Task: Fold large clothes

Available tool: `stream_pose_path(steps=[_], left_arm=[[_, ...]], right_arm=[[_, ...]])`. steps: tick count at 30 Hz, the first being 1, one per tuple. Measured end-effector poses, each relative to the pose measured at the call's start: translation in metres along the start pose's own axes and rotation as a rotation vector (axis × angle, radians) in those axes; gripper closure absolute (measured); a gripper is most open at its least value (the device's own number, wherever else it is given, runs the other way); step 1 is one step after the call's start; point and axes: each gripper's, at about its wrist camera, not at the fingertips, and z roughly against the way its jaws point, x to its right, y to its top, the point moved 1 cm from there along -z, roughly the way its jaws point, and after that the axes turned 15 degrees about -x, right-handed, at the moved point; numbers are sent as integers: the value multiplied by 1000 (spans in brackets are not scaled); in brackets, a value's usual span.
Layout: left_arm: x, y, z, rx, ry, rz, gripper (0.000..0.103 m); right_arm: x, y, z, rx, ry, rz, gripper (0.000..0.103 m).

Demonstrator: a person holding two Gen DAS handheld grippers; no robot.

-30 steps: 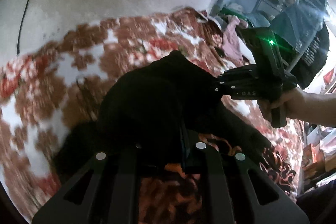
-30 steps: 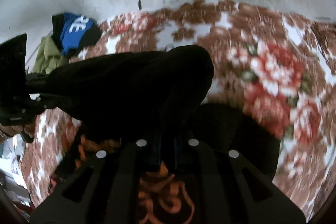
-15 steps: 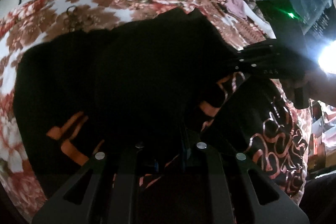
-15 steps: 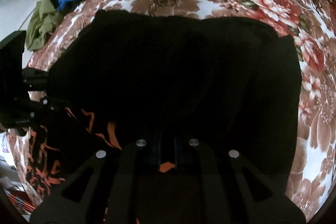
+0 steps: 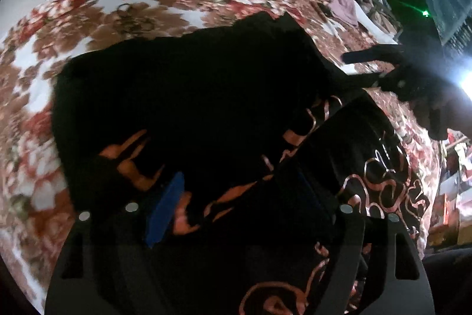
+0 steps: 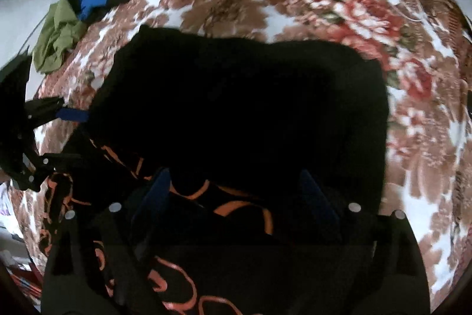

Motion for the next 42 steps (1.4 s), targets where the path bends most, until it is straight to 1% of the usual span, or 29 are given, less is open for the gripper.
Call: stream_pose_path(steps=[2,4,7,9,13,15,16,17,18,19,20,21,22,23,24,25,26,27,28,29,30,32,36,38,42], left_arm=[[-7,1,10,8,-9,26,26],[-16,8,22,32,-25,64,26],[-31,30,36,89,-94,111,26],[-33,46,35,92,-126,109,26],[-34,70,19,53,-145,76,27],[-33,79,1,-12,-140,48,28],[-32,80,-5,-33,-126,34,31],[-29,82,-15,-68,-108,5,40],[-29,82,-20,-86,-112,-5,43],[-29,83,-25,-100,-109,-8,44],[-30,83,-29,-110,-112,-7,47],[-30,83,-31,-109,-118,-11,49],[-30,83,-31,-102,-120,-13,56],[-29,82,-31,-98,-135,-14,63],[-29,82,-32,-98,-144,-21,67],[-27,82,-32,-96,-146,-34,76],[-23,79,-32,-94,-165,-61,85],[-21,79,-31,-92,-168,-75,88],[-18,78,-29,-87,-165,-90,90],[-16,77,-28,-84,-169,-100,93],[-13,75,-24,-75,-157,-117,93],[-8,74,-16,-61,-149,-137,95],[10,66,18,-17,-148,-179,95],[22,57,31,-12,-135,-211,95],[47,32,40,-33,-115,-266,95]], right_arm=[[11,3,17,20,21,-26,13],[22,14,31,44,39,-31,13],[26,42,39,52,49,-5,13],[20,69,36,44,50,52,13],[0,104,12,-17,32,168,13],[-9,111,-2,-52,12,214,14],[-12,113,-13,-73,-2,233,15],[-15,114,-22,-92,-16,241,15],[-17,113,-31,-107,-25,248,17],[-18,112,-37,-112,-18,253,24],[-20,109,-43,-118,-4,262,29],[-20,106,-45,-119,3,269,40],[-22,102,-48,-119,7,277,47],[-23,100,-49,-119,6,280,49],[-23,96,-51,-119,4,280,52],[-24,94,-52,-119,6,281,58],[-25,91,-52,-117,8,288,62],[-27,88,-50,-112,-1,300,72],[-28,86,-48,-107,-11,310,77],[-29,85,-47,-104,-12,315,79],[-29,84,-44,-105,0,315,83],[-28,81,-36,-105,44,290,84],[-39,70,-3,-62,53,307,84],[-46,58,14,-56,78,312,84],[-61,25,27,-69,69,333,85]])
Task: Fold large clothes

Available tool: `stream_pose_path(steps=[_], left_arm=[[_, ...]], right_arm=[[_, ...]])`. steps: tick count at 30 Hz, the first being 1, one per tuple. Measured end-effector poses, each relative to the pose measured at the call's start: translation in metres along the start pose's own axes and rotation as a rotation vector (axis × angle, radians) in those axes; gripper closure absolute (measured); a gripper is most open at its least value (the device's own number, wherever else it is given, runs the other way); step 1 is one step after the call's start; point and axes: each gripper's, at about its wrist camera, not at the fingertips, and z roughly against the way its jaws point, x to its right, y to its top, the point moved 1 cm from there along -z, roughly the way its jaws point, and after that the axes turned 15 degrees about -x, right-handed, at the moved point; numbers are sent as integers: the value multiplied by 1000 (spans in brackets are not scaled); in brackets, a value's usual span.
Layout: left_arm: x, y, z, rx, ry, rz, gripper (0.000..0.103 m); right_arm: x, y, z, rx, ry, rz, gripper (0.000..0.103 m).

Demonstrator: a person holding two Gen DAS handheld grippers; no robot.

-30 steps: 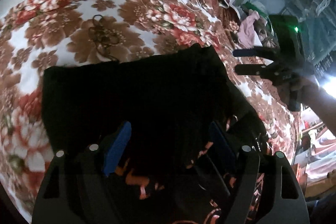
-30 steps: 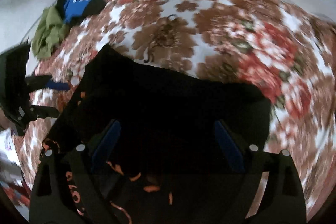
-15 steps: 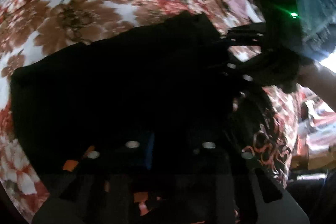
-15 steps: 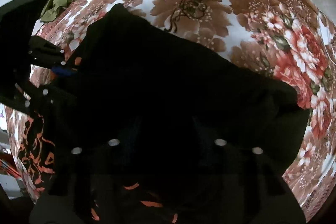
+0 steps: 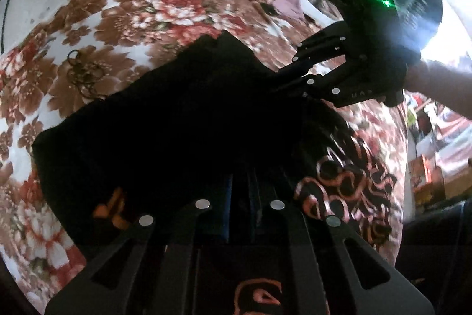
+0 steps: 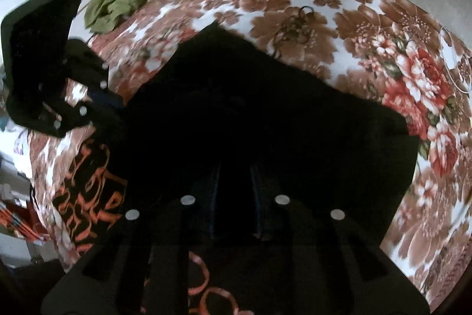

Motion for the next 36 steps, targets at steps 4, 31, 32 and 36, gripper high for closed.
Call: stream_pose_path(steps=[4,31,32,36], left_arm=[[23,-25,-24,-62,21,-35,95],[53,-101,-15,86,118,209,22],[53,-94,-6,122,132,223,20],[58,-65,-12,154,202,224,16]], right_arm=[[-14,-35,-21,-50,12,-15,89],[-31,-112,-5,73,-13,-405,12],[-29,-103,0,97,-27,-406,12],[-28,-70,-15,115,-125,-400,12]])
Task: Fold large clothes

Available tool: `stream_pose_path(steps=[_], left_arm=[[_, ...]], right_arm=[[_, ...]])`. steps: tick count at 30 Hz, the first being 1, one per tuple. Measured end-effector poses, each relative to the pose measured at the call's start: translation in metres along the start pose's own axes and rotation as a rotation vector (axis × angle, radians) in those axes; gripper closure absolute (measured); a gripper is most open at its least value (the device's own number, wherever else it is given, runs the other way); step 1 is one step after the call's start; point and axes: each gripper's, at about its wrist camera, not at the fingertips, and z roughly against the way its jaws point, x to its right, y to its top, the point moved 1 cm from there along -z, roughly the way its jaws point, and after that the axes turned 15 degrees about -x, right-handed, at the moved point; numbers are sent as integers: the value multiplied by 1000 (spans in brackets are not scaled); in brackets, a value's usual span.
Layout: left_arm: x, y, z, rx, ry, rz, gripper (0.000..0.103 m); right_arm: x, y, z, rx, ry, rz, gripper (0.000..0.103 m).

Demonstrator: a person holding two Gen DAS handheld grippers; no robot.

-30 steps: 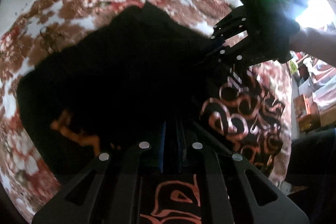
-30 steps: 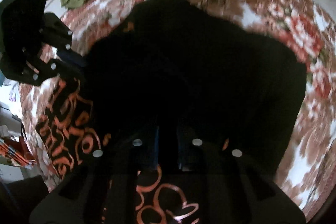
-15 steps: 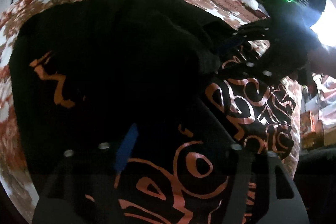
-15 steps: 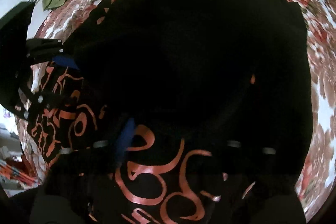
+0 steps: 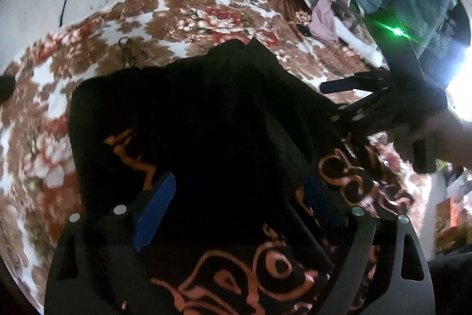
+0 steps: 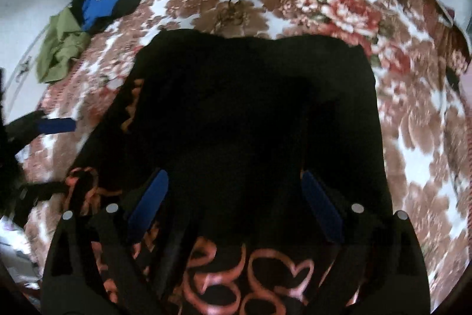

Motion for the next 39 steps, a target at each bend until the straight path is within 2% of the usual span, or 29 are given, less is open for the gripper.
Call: stream_pose_path(steps=[5,7,11,14,17,21,24,29,34,39], left_arm=[[12,11,-54,-77,110,11,11],[11,7,-70,-100,168,23,6],[-4,-13,-101,-177,228,69,5],[-18,-30,-117,-228,217,107,5],[-27,-45,-121,-242,203,137,4],[-38,-59,-110,-226,188,165,4],[-42,-70,-99,-256,227,178,5],[-50,-85,-39,-203,212,242,5],[-54,-120,14,-196,187,339,5],[-46,-185,30,-275,188,419,5]], right_arm=[[-10,6,-42,-54,-30,-15,12],[-9,2,-56,-65,-70,-15,12],[-2,-11,-82,-100,-120,6,10],[5,-21,-93,-108,-131,30,7],[10,-29,-99,-95,-155,67,5],[20,-32,-97,-103,-111,44,5],[22,-34,-86,-90,-110,36,5],[38,-49,-51,-80,-83,3,5],[61,-92,-11,-85,-70,-52,5],[84,-156,3,-161,-75,-120,5]])
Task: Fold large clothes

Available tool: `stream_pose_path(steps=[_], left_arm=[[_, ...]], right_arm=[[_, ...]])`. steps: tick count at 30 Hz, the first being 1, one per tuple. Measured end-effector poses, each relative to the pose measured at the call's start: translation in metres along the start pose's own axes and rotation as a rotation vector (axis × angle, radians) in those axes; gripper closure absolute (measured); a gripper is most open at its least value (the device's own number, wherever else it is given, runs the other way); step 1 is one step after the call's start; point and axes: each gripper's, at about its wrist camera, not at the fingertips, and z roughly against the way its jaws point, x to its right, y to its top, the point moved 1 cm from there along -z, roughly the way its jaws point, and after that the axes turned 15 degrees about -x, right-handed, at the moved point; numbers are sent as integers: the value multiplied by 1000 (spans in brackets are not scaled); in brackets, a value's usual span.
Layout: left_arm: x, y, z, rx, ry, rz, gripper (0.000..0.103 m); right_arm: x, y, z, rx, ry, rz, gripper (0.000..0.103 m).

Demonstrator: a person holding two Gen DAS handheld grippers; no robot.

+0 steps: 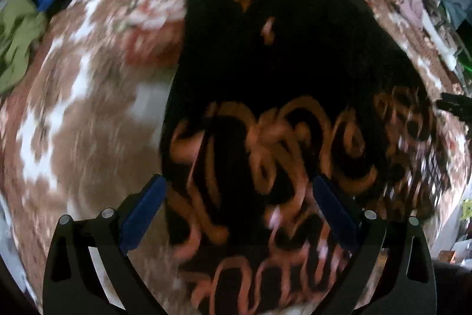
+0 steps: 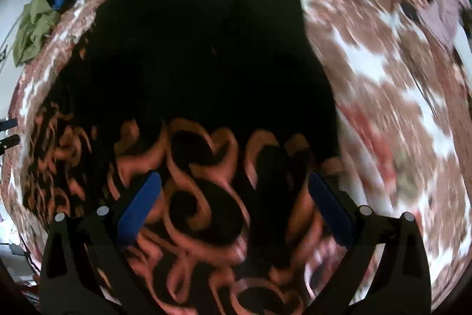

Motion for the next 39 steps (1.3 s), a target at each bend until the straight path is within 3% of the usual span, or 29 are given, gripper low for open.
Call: stream_pose_path(steps=[5,10,13,16,21,28,31,36,38,39], left_arm=[[-13,-60,-26,-119,38,41,5],[-19,-90,-40,-166,20,98,5],[-27,-105,-45,-171,-35,155,5],[-34,-114,-50,-171,-110,208,5],[-28,-120,-53,-158,-193,204,6],[-8,-114,-56,-158,-241,164,7],[-4,-113,-55,-152,-274,172,9],[-18,-118,-67,-197,-235,192,22],[-26,-122,-66,-189,-257,224,26],[-28,-123,-65,-187,-264,231,27]], right_arm=[[24,-51,-16,-82,-51,-55,5],[44,-96,-23,-148,-154,-110,5],[54,-115,-29,-191,-143,-113,5],[65,-132,-35,-230,-78,-151,5],[70,-146,-43,-257,-6,-206,5],[50,-152,-52,-286,76,-170,41],[45,-158,-58,-302,90,-164,47],[43,-171,-63,-317,101,-160,55],[49,-170,-63,-322,108,-170,63],[49,-170,-62,-324,114,-165,72]])
